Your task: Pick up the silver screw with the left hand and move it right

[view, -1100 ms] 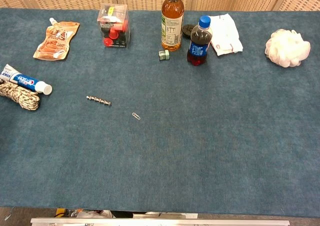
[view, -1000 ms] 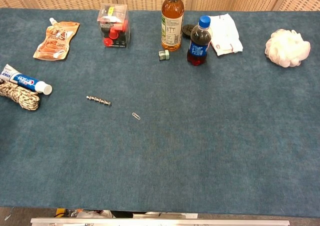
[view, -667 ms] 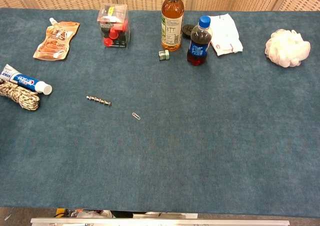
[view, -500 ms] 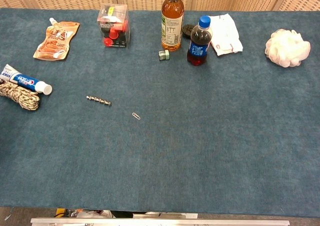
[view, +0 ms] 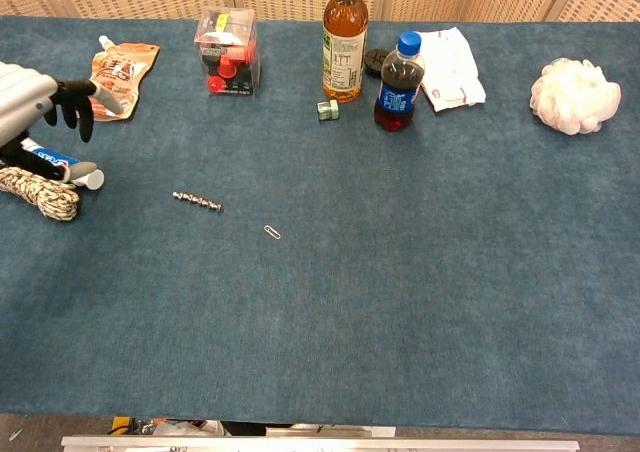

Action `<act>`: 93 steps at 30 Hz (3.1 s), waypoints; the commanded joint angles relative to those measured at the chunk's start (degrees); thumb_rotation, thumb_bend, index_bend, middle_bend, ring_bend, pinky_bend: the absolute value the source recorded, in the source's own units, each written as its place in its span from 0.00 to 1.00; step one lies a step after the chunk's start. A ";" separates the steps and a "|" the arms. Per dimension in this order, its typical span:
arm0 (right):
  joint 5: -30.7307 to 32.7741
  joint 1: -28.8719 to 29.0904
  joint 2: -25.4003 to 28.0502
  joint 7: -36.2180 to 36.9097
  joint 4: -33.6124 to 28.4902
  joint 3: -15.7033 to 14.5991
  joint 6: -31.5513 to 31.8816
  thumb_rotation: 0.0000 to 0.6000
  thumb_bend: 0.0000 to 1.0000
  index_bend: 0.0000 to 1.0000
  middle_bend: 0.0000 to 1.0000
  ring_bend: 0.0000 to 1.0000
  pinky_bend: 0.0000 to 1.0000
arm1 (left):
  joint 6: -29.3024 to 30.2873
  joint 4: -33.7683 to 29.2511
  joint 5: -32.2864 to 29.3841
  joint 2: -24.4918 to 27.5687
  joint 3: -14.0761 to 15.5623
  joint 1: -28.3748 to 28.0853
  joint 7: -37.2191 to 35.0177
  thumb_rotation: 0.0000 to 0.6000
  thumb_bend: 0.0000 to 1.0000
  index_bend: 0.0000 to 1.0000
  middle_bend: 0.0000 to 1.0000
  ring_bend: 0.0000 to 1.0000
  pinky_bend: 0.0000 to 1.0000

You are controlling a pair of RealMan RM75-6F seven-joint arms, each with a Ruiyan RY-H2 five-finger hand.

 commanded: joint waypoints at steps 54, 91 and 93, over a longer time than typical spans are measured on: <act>1.57 -2.46 0.08 4.09 3.15 -0.79 0.75 1.00 0.30 0.41 0.39 0.41 0.45 | -11.74 15.47 -25.58 -20.92 2.03 -13.64 17.70 1.00 0.32 0.50 0.99 0.95 0.98; 0.70 -2.98 0.31 5.22 3.32 -0.79 1.42 1.00 0.29 0.41 0.39 0.42 0.45 | -2.85 0.22 -19.68 -13.22 4.79 -11.78 17.83 1.00 0.38 0.59 1.00 0.95 0.98; 0.61 -2.96 0.17 5.45 3.52 -0.87 1.29 1.00 0.29 0.41 0.39 0.42 0.45 | -2.59 -0.95 -19.37 -13.24 5.00 -11.68 18.18 1.00 0.38 0.59 1.00 0.95 0.98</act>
